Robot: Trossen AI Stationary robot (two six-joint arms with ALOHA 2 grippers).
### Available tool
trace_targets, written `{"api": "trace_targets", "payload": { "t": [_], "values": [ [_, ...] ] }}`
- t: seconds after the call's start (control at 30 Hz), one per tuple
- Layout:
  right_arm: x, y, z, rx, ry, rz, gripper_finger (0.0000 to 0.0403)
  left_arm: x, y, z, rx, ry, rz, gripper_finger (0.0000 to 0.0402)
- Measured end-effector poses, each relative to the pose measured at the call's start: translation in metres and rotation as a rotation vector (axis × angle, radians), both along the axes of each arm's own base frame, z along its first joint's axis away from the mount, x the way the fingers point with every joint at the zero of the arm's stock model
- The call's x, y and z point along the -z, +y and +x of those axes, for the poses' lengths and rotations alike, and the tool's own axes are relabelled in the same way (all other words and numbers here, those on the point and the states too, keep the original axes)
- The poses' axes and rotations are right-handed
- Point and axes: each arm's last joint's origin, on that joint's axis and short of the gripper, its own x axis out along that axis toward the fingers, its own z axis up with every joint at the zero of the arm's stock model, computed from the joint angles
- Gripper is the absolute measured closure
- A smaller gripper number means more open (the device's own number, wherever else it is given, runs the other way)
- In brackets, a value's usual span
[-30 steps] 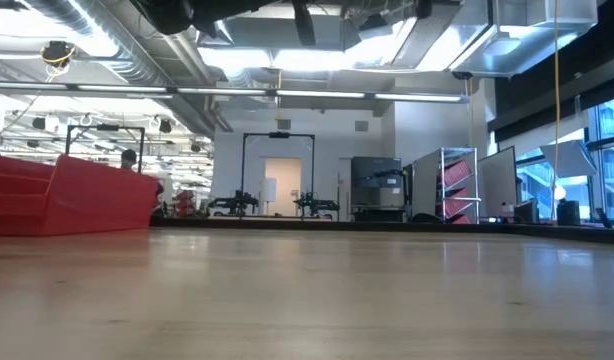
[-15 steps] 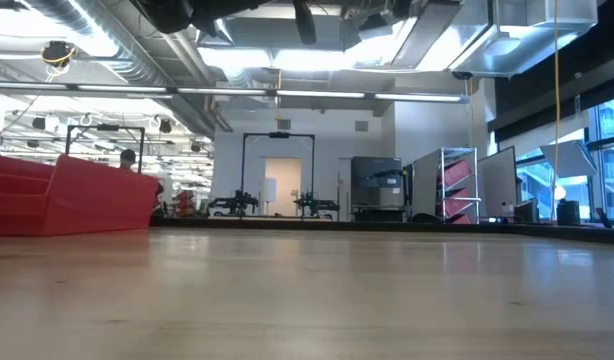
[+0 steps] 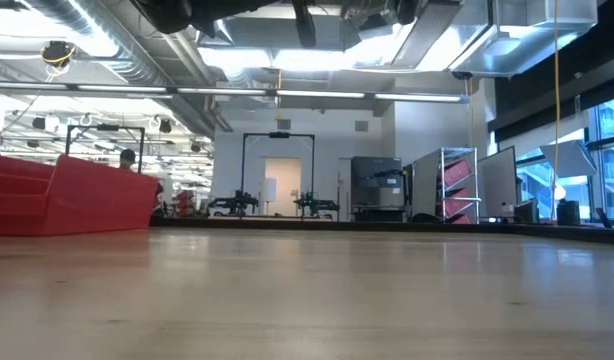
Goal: Sort batteries
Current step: Put the small black battery into the bottom red bin
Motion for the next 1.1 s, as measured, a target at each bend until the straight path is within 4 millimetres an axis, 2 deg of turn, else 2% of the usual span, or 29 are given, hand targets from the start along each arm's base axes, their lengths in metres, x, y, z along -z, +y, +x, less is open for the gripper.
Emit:
{"api": "trace_targets", "payload": {
  "t": [0.13, 0.37, 0.57, 0.73, 0.93, 1.1],
  "values": [
    [-0.01, -0.001, -0.006, 0.017, 0.054, -0.053, 0.0376, 0.0, 0.001, 0.001, -0.019, 0.012, -0.02, 0.0353],
    [-0.034, 0.0, -0.029, -0.004, 0.241, -0.091, 0.0376, 0.005, 0.004, 0.001, -0.056, 0.068, -0.027, 0.0272],
    [-0.048, 0.021, -0.054, -0.104, 0.387, -0.092, 0.0376, 0.008, 0.008, 0.001, -0.064, 0.098, -0.022, 0.024],
    [-0.031, 0.057, -0.084, -0.184, 0.647, 0.005, 0.0376, 0.01, 0.01, 0.001, -0.072, 0.121, -0.014, 0.024],
    [-0.003, 0.098, -0.133, -0.117, 0.978, 0.048, 0.0376, 0.012, 0.011, 0.002, -0.094, 0.136, 0.024, 0.0244],
    [0.037, 0.126, -0.163, -0.132, 1.115, 0.02, 0.0376, 0.014, 0.017, 0.001, -0.117, 0.148, 0.037, 0.0245]
  ]
}}
